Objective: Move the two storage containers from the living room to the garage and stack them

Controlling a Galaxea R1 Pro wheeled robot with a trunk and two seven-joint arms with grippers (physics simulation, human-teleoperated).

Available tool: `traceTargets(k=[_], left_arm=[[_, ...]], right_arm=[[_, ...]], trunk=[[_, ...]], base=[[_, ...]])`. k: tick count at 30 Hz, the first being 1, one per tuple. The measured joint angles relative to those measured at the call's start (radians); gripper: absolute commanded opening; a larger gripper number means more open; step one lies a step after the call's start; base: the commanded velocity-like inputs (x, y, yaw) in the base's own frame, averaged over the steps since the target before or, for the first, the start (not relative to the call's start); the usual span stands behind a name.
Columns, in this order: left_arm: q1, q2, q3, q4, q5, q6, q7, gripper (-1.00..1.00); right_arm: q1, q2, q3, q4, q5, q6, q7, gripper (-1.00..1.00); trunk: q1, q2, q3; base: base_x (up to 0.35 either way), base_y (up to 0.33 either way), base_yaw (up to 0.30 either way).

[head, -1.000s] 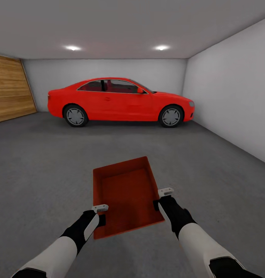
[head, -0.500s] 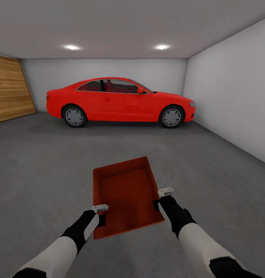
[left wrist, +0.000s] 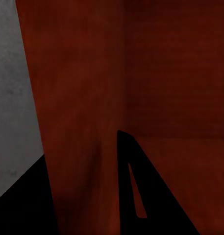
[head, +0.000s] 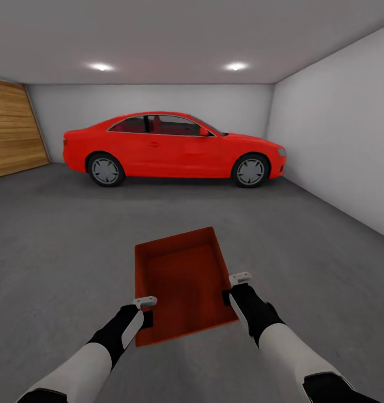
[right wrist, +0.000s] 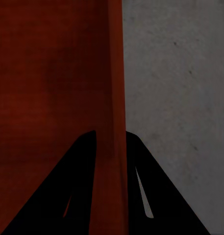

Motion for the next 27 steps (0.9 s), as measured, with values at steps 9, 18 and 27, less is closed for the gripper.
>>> traceTargets(k=[9,18,27], left_arm=[[0.000,0.000,0.001,0.000,-0.001,0.000,-0.001,-1.00],[0.000,0.000,0.001,0.000,-0.002,0.000,-0.001,-1.00],[0.000,0.000,0.000,0.000,0.000,0.000,0.000,-1.00]], right_arm=[[0.000,0.000,0.000,0.000,0.000,0.000,0.000,-1.00],[0.000,0.000,0.000,0.000,-0.001,0.000,0.000,-1.00],[0.000,0.000,0.000,0.000,0.000,0.000,0.000,-1.00]], trunk=[[0.000,0.000,0.000],[0.000,0.000,0.000],[0.000,0.000,0.000]], base=[[0.336,0.000,-0.034],[0.336,0.039,-0.153],[0.336,0.130,-0.164]])
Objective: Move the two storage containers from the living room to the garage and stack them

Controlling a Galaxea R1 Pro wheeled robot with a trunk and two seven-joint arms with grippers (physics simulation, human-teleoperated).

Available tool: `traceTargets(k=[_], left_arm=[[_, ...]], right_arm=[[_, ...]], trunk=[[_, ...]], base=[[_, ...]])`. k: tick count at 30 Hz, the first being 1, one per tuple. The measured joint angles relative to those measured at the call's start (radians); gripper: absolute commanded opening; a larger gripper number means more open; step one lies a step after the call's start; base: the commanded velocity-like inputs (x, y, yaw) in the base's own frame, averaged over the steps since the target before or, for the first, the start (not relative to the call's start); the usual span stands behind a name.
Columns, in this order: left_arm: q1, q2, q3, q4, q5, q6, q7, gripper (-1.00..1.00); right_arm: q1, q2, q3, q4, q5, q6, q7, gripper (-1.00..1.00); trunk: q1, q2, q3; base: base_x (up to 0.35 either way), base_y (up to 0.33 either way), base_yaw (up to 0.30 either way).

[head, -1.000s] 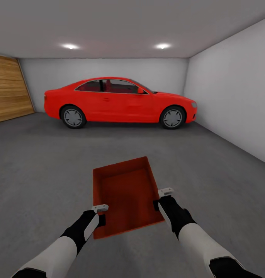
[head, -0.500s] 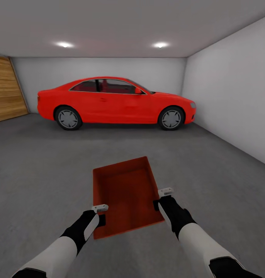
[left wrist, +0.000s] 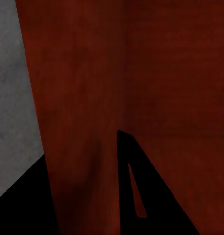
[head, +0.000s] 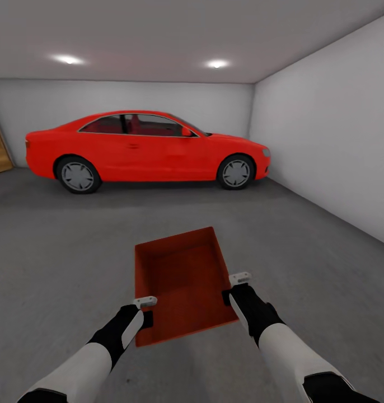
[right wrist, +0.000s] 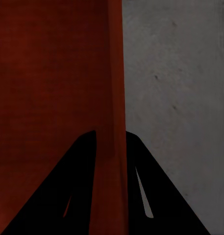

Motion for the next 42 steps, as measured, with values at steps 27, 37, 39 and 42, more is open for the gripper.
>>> traceTargets(k=[27,37,39,42], left_arm=[[0.000,0.000,0.000,0.001,-0.002,0.000,-0.001,-1.00],[0.000,0.000,0.001,0.001,-0.005,0.001,0.000,-1.00],[0.000,0.000,0.001,0.000,-0.005,0.001,0.000,-1.00],[0.000,0.000,0.001,0.001,-0.006,0.001,0.000,-1.00]], right_arm=[[0.000,0.000,0.000,0.004,-0.002,-0.003,-0.001,-1.00],[0.000,-0.001,0.000,0.006,-0.006,-0.006,-0.002,-1.00],[0.000,-0.001,0.000,0.006,-0.007,-0.007,-0.002,-1.00],[0.000,-0.001,0.000,0.006,-0.007,-0.006,-0.001,-1.00]], trunk=[[0.000,0.000,0.000],[0.000,0.000,0.000],[0.000,0.000,0.000],[0.000,0.000,0.000]], base=[[0.336,0.031,-0.252],[0.337,0.034,-0.294],[0.336,0.076,-0.296],[0.337,0.043,-0.296]])
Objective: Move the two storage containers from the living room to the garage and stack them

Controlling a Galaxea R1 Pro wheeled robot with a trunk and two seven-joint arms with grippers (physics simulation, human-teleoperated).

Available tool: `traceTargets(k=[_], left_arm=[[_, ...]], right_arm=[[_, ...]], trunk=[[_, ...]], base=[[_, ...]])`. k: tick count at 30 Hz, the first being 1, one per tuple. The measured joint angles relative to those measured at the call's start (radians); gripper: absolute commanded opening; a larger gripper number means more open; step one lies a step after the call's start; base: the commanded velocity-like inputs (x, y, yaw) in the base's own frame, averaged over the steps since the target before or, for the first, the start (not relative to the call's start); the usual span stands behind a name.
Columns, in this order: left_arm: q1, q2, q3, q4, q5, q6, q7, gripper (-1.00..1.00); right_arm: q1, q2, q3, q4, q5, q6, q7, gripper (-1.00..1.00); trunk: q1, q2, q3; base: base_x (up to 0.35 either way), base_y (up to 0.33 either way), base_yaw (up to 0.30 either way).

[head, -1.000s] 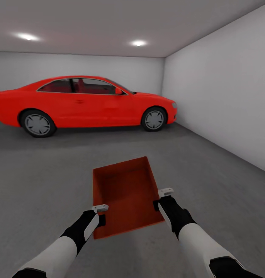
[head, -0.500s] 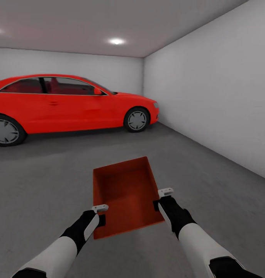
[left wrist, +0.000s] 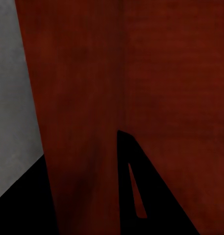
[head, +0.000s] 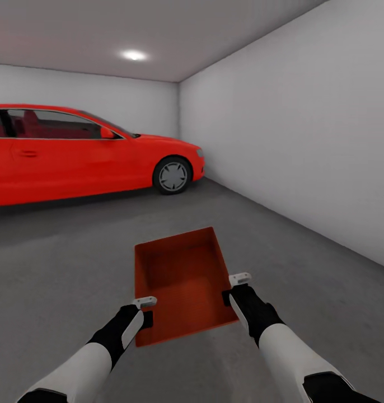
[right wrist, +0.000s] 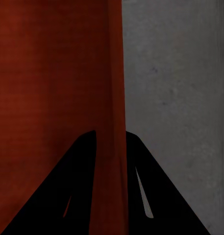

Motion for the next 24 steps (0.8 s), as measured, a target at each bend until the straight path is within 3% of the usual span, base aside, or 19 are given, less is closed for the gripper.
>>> traceTargets(k=[24], left_arm=[[0.000,0.000,0.000,0.001,0.001,0.000,0.000,-1.00]], right_arm=[[0.000,0.000,0.000,0.000,0.000,0.001,0.000,-1.00]], trunk=[[0.000,0.000,0.000]], base=[[0.337,0.002,-0.297]])
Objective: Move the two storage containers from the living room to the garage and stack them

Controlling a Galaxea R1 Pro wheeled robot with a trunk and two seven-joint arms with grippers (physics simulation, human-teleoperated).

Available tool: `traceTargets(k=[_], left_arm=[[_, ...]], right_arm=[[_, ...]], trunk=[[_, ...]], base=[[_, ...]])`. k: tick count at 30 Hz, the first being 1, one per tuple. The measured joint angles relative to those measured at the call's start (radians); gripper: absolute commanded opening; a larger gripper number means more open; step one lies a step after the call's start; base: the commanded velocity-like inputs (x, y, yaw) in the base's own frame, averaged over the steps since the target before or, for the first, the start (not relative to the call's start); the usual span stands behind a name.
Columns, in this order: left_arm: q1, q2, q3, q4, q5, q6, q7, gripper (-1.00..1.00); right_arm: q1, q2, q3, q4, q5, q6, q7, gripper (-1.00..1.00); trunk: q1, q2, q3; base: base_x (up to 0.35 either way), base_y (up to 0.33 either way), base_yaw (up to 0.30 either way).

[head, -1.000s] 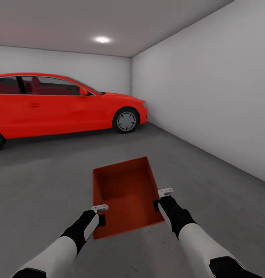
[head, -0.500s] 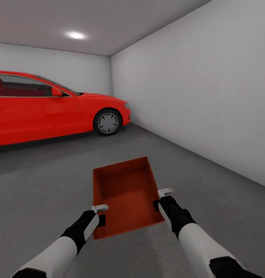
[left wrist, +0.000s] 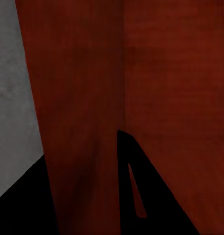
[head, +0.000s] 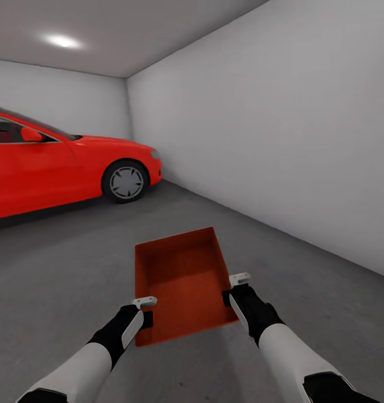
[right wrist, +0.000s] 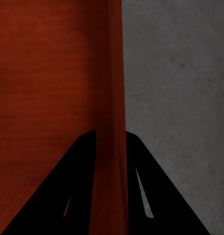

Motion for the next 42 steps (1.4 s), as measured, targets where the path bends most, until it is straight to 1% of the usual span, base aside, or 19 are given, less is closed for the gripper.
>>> traceTargets(k=[12,29,34,42], left_arm=[[0.000,0.000,0.000,-0.001,-0.001,0.000,0.000,-1.00],[0.000,0.000,0.001,-0.002,-0.001,0.001,0.000,-1.00],[0.000,0.000,0.001,-0.002,-0.002,0.001,0.000,-1.00],[0.000,0.000,0.000,-0.002,-0.001,0.000,0.000,-1.00]], right_arm=[[0.000,0.000,0.000,0.000,-0.001,-0.002,-0.001,-1.00],[0.000,0.000,0.000,0.000,-0.001,-0.001,-0.001,-1.00],[0.000,0.000,0.000,0.000,-0.003,-0.003,-0.001,-1.00],[0.000,0.000,0.000,0.000,-0.002,-0.002,-0.001,-1.00]], trunk=[[0.000,0.000,0.000],[0.000,0.000,0.000],[0.000,0.000,0.000],[0.000,0.000,0.000]], base=[[0.318,0.000,-0.299],[0.026,0.007,-0.299],[0.118,0.180,-0.299],[0.230,0.211,-0.299]])
